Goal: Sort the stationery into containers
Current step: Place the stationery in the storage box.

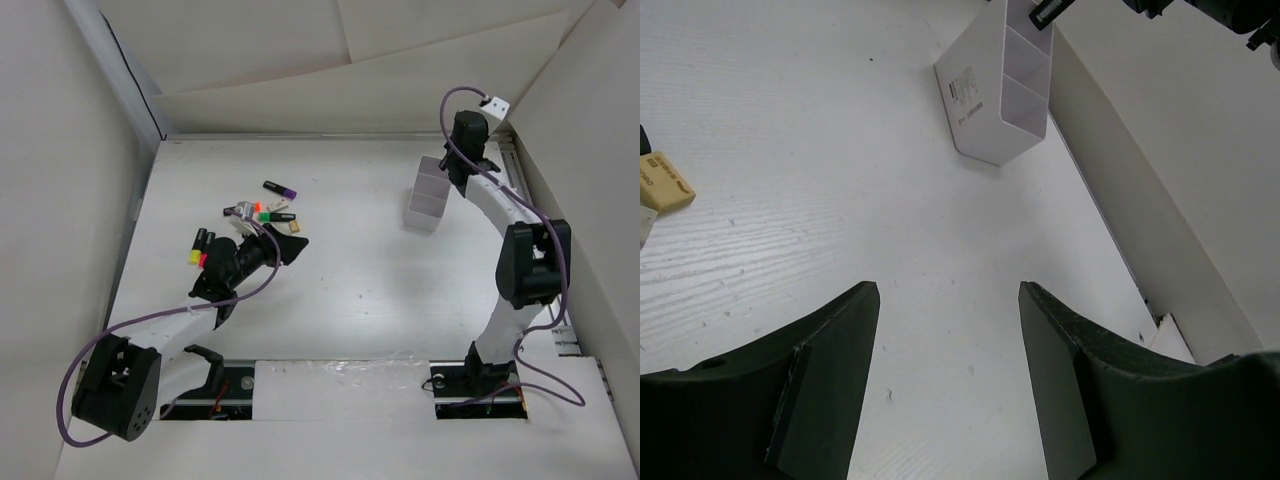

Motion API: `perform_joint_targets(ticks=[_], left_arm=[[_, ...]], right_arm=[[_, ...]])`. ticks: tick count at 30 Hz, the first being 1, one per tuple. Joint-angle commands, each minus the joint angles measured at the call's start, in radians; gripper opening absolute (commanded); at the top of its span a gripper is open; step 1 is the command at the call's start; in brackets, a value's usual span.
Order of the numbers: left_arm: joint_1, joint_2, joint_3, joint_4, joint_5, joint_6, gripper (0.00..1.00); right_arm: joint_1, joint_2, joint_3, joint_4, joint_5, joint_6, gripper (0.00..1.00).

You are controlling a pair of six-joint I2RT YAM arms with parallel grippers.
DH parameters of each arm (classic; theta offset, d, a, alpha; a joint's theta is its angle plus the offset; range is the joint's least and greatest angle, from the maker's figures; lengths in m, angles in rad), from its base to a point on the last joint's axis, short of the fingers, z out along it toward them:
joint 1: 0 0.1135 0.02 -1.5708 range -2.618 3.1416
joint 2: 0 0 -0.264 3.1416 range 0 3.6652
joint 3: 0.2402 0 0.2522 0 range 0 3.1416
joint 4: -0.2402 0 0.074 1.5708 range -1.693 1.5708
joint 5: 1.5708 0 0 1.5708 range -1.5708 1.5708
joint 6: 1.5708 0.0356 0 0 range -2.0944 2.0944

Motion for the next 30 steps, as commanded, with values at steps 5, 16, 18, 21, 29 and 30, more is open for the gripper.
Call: perform_joint_targets(ticks=[5, 16, 18, 21, 29, 30], left_arm=[[-0.005, -0.003, 0.004, 0.053, 0.012, -0.001, 0.54], [-0.005, -0.050, 0.004, -0.066, -0.131, 0.017, 0.54], [-0.005, -0.062, 0.013, -0.091, -0.195, 0.017, 0.54], [-0.005, -0.062, 0.053, -0.236, -0.348, 0.017, 0.53], [-0.005, -0.062, 0.182, -0.646, -0.713, -0.138, 0.40], [-0.005, -0.062, 0.182, -0.672, -0.741, -0.161, 0.38]], right_arm=[[0.026, -0.025, -0.065, 0.097, 0.062, -0.015, 0.12], [0.045, -0.194, -0.139, 0.097, -0.034, 0.077, 0.60], [0.055, -0.231, -0.161, 0.082, -0.059, 0.093, 0.61], [0.080, -0.338, -0.244, 0.068, -0.134, 0.157, 0.57], [0.212, -0.558, -0.577, 0.068, -0.395, 0.265, 0.00], [0.233, -0.582, -0.595, 0.068, -0.395, 0.265, 0.00]])
